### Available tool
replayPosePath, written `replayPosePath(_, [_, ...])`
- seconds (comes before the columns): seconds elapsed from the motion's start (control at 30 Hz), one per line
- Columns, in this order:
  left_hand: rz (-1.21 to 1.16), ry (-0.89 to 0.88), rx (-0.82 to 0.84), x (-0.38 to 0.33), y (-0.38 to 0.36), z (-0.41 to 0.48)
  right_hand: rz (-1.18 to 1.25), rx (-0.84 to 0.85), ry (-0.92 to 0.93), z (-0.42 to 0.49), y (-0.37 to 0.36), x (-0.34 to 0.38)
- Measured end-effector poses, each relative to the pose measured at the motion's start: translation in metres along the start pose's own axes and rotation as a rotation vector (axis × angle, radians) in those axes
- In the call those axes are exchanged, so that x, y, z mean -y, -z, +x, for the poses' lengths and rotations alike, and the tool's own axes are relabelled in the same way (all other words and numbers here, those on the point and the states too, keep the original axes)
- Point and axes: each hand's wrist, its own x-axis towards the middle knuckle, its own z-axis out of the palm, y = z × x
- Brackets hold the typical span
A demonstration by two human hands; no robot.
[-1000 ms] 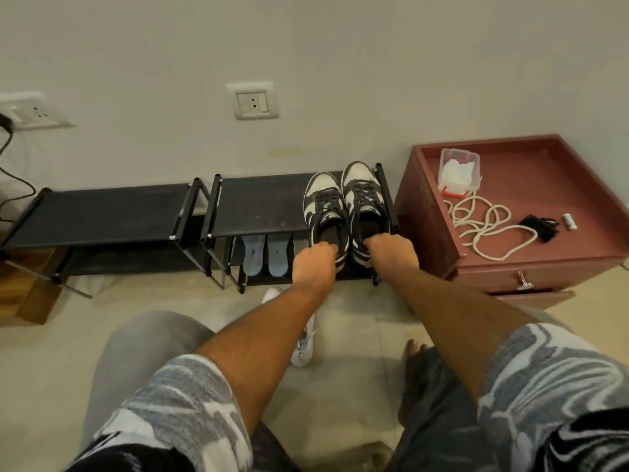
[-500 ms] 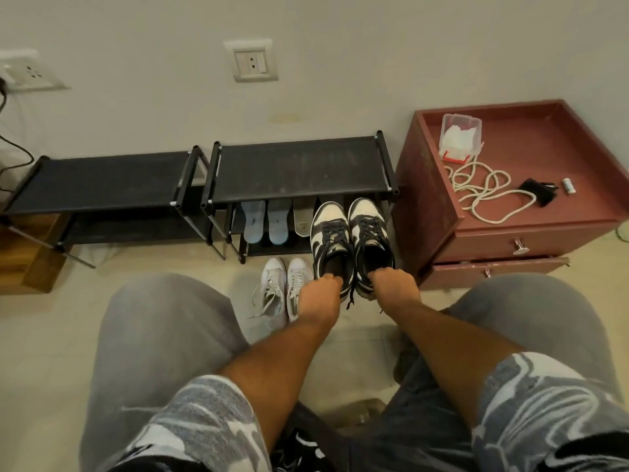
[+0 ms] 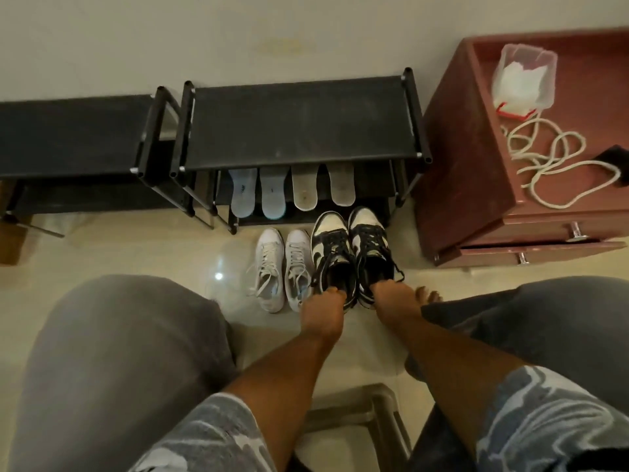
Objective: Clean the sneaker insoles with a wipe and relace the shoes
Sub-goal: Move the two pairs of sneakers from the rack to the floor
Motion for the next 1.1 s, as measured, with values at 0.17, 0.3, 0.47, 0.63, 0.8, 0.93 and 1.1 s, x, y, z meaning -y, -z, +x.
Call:
replayPosePath(0.17, [-0.031, 0.024, 0.077, 0.013, -0.028, 0.023, 0.020, 0.061, -0.050, 0.028, -0.019, 0.010])
replayPosePath(0.3, [-0.046, 0.037, 0.115, 0.022, -0.047, 0.041, 0.057, 0.148, -0.070, 0.048, -0.040, 0.009])
replayPosePath(0.47, [-0.030, 0.018, 0.152, 0.021, -0.074, 0.062, 0.032, 0.203, -0.083, 0.069, -0.064, 0.003])
replayPosePath(0.63, [-0.050, 0.039, 0.191, 0.023, -0.095, 0.077, 0.036, 0.233, -0.095, 0.085, -0.078, 0.001])
replayPosePath(0.8, [-0.045, 0.039, 0.220, 0.023, -0.110, 0.086, 0.046, 0.271, -0.145, 0.094, -0.090, 0.002])
replayPosePath(0.93, [-0.051, 0.040, 0.246, 0.021, -0.119, 0.091, 0.059, 0.290, -0.157, 0.097, -0.096, -0.001])
replayPosePath(1.1, [-0.036, 0.025, 0.256, 0.025, -0.129, 0.093, 0.043, 0.313, -0.167, 0.100, -0.098, 0.001])
